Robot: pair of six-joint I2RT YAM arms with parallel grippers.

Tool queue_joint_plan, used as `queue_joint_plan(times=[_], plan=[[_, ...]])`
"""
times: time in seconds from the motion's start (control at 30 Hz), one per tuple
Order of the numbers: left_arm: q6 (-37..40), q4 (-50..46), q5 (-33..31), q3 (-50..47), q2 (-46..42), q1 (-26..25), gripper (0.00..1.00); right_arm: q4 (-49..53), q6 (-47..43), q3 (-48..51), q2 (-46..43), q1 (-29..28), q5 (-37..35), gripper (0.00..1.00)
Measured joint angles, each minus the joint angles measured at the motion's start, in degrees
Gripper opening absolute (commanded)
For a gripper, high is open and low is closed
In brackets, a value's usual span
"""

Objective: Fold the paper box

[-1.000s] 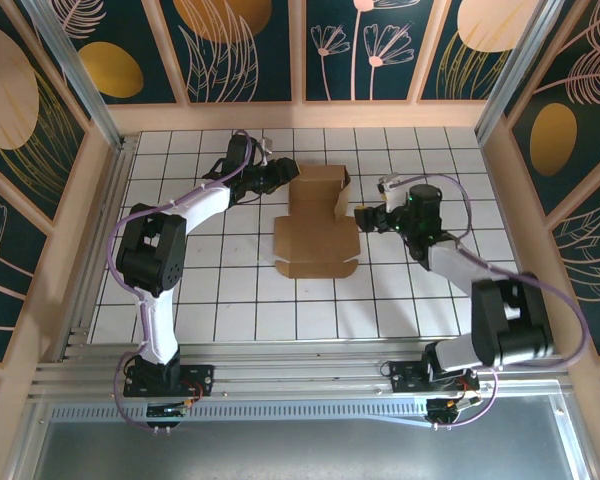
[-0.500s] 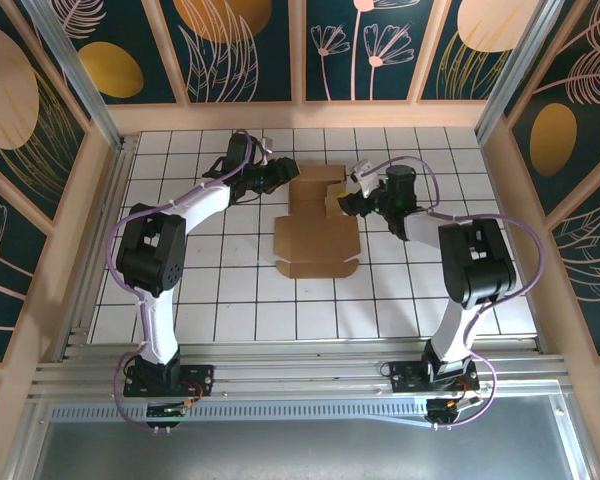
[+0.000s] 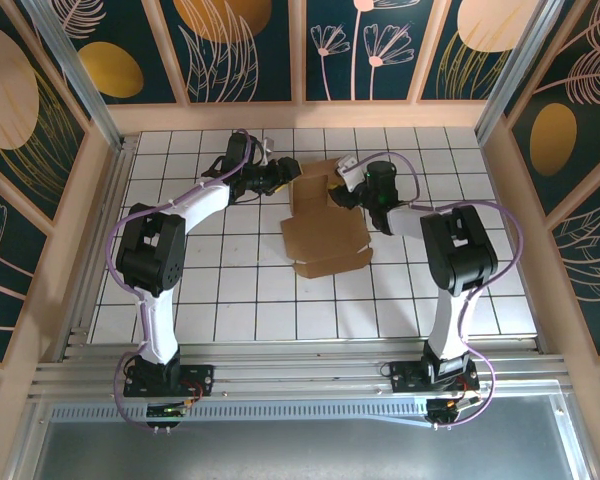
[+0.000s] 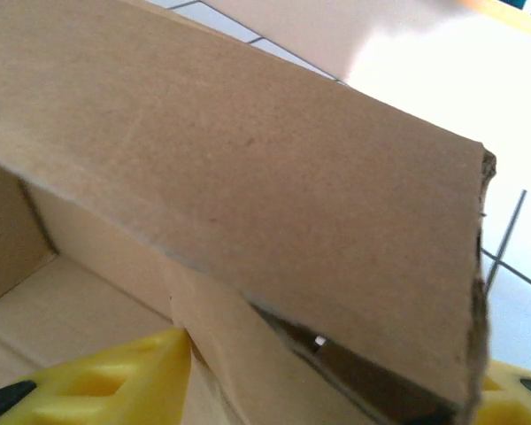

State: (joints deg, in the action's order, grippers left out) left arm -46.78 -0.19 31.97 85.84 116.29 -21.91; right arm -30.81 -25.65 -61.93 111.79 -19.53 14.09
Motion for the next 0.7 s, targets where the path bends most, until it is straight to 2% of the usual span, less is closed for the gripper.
queue_joint_plan(times=[0.2,0.37,0.57,0.7], plan=[[-0.7,0.0,0.6,0.0,0.0,0.1,0.64,-2.4,-0.2,-2.5,2.8,-1.6,-7.9,0.25],[-1.4,0.7,0.7,0.0,0.0,0.2,0.78,-2.3,0.7,-5.4,4.8,-2.6,-13.4,0.12],[-1.7,1.2,0.7,-0.8,-1.0,0.2,0.86,-3.2,1.6,-5.6,4.9,-4.1,-17.3,0.03],[-1.7,1.2,0.3,-1.1,-1.4,0.2,0.88,-5.5,0.3,-4.4,4.9,-4.7,-18.7,0.03]])
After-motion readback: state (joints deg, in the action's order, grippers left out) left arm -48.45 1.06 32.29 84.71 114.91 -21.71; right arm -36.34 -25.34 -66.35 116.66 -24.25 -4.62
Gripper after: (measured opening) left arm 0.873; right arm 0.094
